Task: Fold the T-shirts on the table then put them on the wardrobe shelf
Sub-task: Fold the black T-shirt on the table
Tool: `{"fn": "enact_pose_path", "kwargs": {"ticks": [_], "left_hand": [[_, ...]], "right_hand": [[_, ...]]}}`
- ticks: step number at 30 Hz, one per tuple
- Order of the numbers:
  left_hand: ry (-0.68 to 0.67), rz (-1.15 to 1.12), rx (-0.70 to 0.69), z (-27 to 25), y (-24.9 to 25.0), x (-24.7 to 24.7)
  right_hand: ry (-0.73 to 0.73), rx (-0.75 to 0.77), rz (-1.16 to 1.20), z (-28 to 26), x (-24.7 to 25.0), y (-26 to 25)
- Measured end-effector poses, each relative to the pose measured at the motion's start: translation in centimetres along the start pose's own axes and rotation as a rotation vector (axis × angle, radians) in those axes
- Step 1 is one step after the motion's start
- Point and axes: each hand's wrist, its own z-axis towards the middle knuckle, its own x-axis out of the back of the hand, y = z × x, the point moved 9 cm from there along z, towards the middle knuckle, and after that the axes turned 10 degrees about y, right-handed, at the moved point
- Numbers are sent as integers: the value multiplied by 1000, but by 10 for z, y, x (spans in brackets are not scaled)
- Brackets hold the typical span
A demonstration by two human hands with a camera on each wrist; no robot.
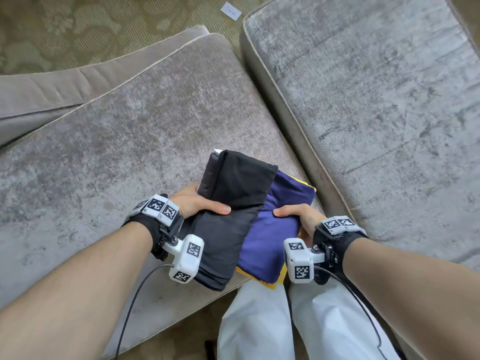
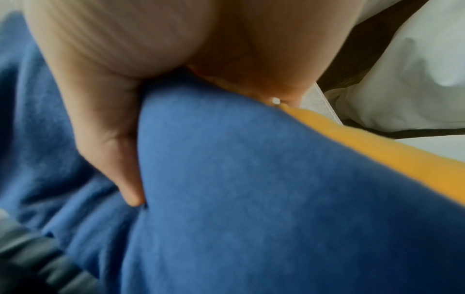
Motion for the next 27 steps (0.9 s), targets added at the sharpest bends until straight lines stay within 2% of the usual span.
{"fn": "enact_pose_path", "kwargs": {"ticks": [7,11,16,18,23,27], "left_hand": [[-14,0,26,5,-1,4],[15,5,87,4,-5,7],[44,-40,106,-1,-8,8],[54,-122,110,-5,-15,6],[67,-384,155,-34,-22,-3],[109,-507,201,-57,-18,10]], "right_hand": [[-35,-20,16,-1,-3,-4],[-2,-38,-4,9,3,1],[-58,-4,-11,-3,1,-9],[-105,12,23,-8,-2,-16],[-55,118,-72,-21,-4,-47],[-39,218,-162,-38,-14,-82]]}}
